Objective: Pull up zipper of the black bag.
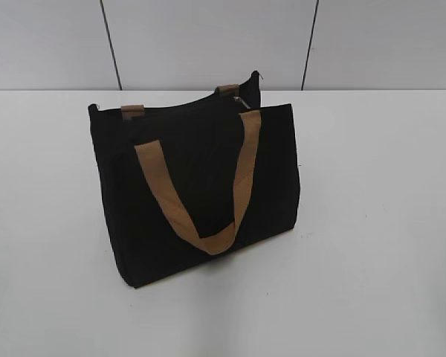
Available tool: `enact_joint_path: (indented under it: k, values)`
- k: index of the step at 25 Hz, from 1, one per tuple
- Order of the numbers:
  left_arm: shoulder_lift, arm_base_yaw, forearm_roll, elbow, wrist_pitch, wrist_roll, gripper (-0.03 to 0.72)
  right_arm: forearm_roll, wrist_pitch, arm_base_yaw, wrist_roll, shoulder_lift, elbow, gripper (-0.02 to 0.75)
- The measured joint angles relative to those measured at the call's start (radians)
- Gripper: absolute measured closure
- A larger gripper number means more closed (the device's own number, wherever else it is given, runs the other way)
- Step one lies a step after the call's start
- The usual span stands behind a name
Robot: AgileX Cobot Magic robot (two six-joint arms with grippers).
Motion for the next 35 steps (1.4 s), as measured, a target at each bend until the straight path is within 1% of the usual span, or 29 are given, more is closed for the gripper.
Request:
enact_joint_path:
  k: [3, 7, 10, 14, 19, 31, 33, 35]
  values:
    - [-0.040, 0.004, 0.000, 0.002, -0.001, 0.003, 0.252, -0.004, -0.014, 0.000, 0.001, 0.000, 0.031, 0.273]
    - [-0.044, 0.013, 0.000, 0.002, -0.010, 0.009, 0.252, -0.006, -0.084, 0.000, 0.001, 0.000, 0.065, 0.273]
    - [-0.046, 0.016, 0.000, 0.005, -0.034, 0.016, 0.252, -0.008, -0.096, 0.000, 0.001, 0.000, 0.074, 0.279]
    - [-0.046, 0.019, 0.000, 0.036, -0.103, 0.019, 0.252, -0.009, -0.103, 0.000, 0.001, 0.000, 0.075, 0.316]
    - [-0.046, 0.019, 0.000, 0.044, -0.124, 0.019, 0.253, -0.011, -0.107, 0.000, 0.002, 0.000, 0.075, 0.356]
    - [-0.046, 0.021, 0.009, 0.044, -0.128, 0.019, 0.252, -0.011, -0.108, 0.000, 0.003, 0.000, 0.075, 0.367]
    - [-0.046, 0.040, 0.000, 0.044, -0.128, 0.019, 0.252, -0.011, -0.108, 0.000, 0.003, 0.000, 0.075, 0.367]
    - [-0.046, 0.076, 0.000, 0.044, -0.128, 0.019, 0.252, -0.011, -0.108, 0.000, 0.003, 0.000, 0.075, 0.367]
